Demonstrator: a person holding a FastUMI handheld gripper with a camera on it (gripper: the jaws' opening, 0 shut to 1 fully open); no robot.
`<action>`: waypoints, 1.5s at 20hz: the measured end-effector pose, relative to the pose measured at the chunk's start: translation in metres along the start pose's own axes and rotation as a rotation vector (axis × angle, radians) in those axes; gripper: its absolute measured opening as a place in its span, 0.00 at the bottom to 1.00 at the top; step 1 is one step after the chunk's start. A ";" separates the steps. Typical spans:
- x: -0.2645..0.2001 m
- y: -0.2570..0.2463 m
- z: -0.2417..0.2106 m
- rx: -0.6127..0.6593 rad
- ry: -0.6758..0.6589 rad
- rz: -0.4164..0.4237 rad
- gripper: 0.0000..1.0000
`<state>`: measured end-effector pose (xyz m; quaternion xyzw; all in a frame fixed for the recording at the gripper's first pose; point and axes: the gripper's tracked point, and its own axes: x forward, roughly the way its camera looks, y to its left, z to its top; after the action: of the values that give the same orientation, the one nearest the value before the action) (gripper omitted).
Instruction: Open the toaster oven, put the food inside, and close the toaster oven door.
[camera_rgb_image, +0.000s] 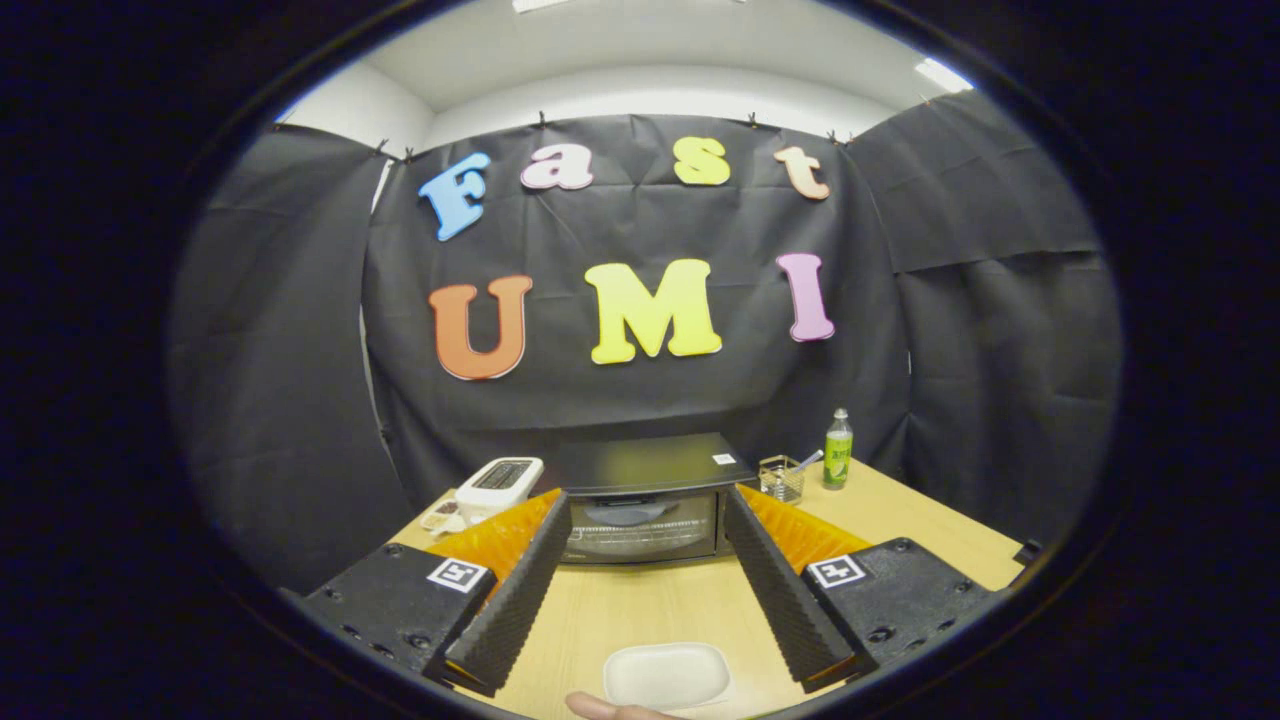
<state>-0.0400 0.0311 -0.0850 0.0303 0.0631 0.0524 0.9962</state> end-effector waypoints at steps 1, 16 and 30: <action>-0.006 -0.005 -0.001 0.019 0.001 0.006 1.00; -0.060 -0.056 0.029 0.023 -0.071 0.007 1.00; -0.080 -0.046 0.034 -0.026 -0.117 0.043 1.00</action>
<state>-0.1098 -0.0247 -0.0450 0.0217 0.0035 0.0729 0.9971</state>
